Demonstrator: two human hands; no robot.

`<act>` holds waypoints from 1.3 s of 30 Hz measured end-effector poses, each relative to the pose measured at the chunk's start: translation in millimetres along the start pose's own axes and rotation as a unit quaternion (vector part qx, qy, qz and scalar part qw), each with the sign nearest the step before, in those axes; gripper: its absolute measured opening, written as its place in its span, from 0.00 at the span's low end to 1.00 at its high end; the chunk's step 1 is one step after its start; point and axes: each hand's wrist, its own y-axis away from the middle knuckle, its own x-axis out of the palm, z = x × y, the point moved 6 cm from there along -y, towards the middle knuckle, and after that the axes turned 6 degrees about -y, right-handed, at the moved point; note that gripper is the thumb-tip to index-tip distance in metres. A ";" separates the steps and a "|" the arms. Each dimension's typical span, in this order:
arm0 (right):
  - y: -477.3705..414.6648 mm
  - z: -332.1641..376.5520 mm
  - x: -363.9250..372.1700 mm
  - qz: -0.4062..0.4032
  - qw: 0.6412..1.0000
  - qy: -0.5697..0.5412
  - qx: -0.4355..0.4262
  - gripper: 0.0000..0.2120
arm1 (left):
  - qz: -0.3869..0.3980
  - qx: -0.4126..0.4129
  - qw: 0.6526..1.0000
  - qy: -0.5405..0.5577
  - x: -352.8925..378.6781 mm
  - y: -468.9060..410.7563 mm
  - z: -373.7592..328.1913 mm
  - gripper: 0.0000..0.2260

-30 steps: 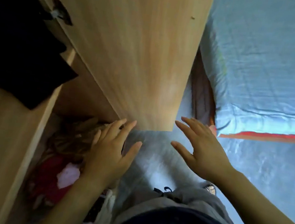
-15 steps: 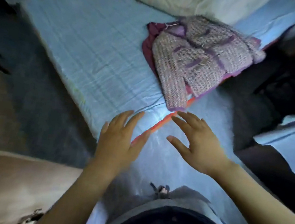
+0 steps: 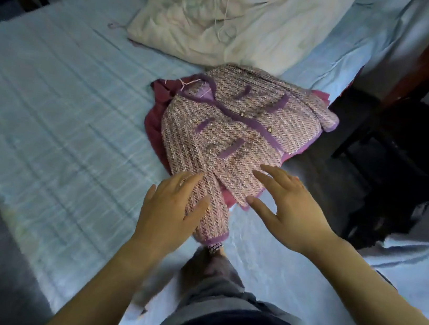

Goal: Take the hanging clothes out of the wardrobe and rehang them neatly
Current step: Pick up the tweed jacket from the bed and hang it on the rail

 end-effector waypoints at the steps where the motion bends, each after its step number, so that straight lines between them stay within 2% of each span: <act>1: -25.2 -5.5 -6.4 0.004 1.000 0.005 0.000 0.27 | 0.000 -0.004 1.000 0.000 -3.2 -25.3 5.7 0.27; 4: -95.9 -18.4 -25.9 0.019 1.000 -0.003 -0.007 0.26 | -0.009 -0.020 1.000 0.003 -18.4 -98.3 21.6 0.28; 6: -139.7 -25.9 -37.3 0.025 0.999 -0.003 -0.023 0.29 | -0.013 -0.024 1.000 -0.002 -27.1 -147.0 30.0 0.29; 12: -254.7 -59.4 -38.7 0.057 0.997 -0.038 -0.046 0.30 | -0.010 -0.040 0.998 -0.039 -35.8 -259.9 56.8 0.29; 18: -402.9 -88.4 -9.6 0.159 0.980 -0.011 -0.120 0.33 | 0.005 -0.151 0.986 -0.070 -22.2 -348.0 128.7 0.25; 24: -552.5 -132.5 57.9 0.296 0.940 0.040 -0.165 0.28 | 0.032 -0.312 0.949 -0.031 17.4 -393.4 189.7 0.26; 26: -599.7 -146.9 85.8 0.316 0.931 0.062 -0.173 0.31 | 0.049 -0.362 0.931 -0.002 39.5 -408.1 213.4 0.26; 29: -661.5 -159.0 126.7 0.329 0.920 0.076 -0.197 0.28 | 0.082 -0.419 0.904 0.018 76.9 -430.6 251.8 0.23; 31: -694.6 -164.9 152.4 0.337 0.913 0.091 -0.213 0.24 | 0.095 -0.446 0.889 0.026 102.0 -442.9 275.6 0.22; 34: -732.1 -172.8 185.9 0.353 0.906 0.099 -0.210 0.27 | 0.116 -0.472 0.873 0.043 137.7 -456.2 298.4 0.22; 39: -748.4 -188.4 219.7 0.388 0.891 0.130 -0.199 0.25 | 0.144 -0.509 0.843 0.100 186.0 -455.0 312.7 0.25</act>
